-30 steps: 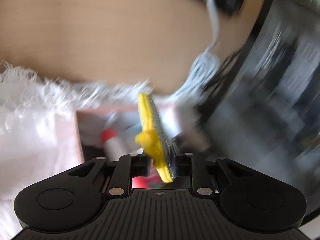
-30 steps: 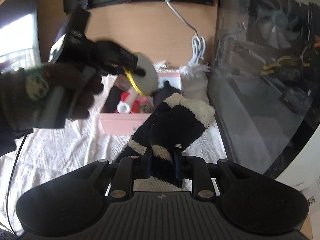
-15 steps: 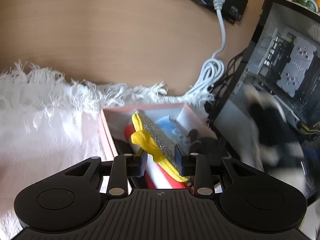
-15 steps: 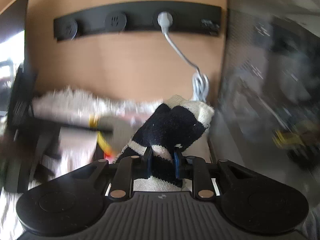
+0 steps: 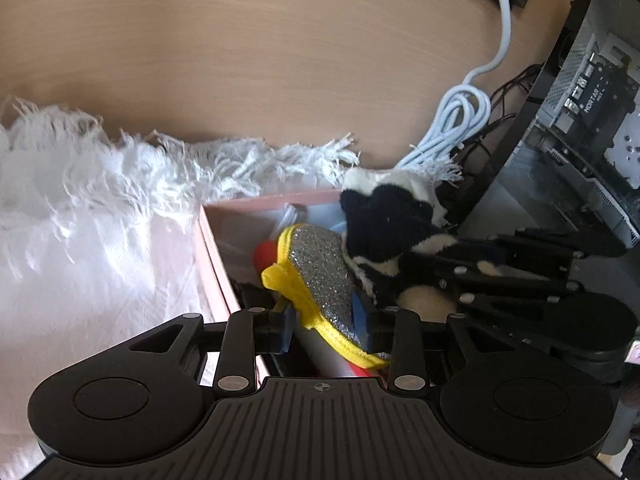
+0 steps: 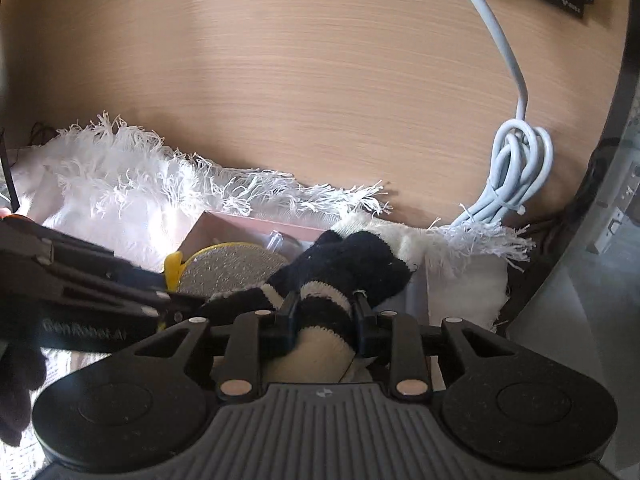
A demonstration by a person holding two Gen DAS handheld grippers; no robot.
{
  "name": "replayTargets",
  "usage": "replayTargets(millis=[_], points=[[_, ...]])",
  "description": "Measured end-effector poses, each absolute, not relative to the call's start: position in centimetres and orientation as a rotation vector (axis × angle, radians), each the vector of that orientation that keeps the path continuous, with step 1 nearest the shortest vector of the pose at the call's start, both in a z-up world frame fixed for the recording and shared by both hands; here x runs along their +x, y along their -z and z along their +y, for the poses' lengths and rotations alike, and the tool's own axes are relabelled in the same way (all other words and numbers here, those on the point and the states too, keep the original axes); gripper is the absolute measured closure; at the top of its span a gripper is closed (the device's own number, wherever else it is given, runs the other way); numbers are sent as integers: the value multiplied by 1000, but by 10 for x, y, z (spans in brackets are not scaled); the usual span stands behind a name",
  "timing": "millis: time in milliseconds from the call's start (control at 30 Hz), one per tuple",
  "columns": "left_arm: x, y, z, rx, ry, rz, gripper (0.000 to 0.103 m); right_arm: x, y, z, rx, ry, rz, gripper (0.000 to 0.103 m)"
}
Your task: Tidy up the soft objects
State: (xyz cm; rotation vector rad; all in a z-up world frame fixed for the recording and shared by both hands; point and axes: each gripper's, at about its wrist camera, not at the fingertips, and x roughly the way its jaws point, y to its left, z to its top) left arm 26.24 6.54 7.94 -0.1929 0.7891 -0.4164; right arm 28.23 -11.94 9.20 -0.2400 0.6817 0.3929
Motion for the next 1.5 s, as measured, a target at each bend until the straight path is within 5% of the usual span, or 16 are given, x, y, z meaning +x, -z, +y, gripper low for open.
replayTargets(millis=[567,633,700,767,1100,1500], points=[[229,-120,97,-294,435,671,71,277,-91,-93,-381,-307,680,71],[236,-105,92,-285,438,723,71,272,-92,-94,-374,-298,652,60],[243,-87,90,-297,431,779,71,264,-97,-98,-365,-266,629,33],[250,-73,87,-319,435,815,76,248,-107,-109,-327,-220,601,29],[252,-76,62,-228,367,794,76,143,-126,-151,-264,-172,577,22],[91,-97,79,-179,176,629,76,93,-74,-197,-168,-214,718,21]])
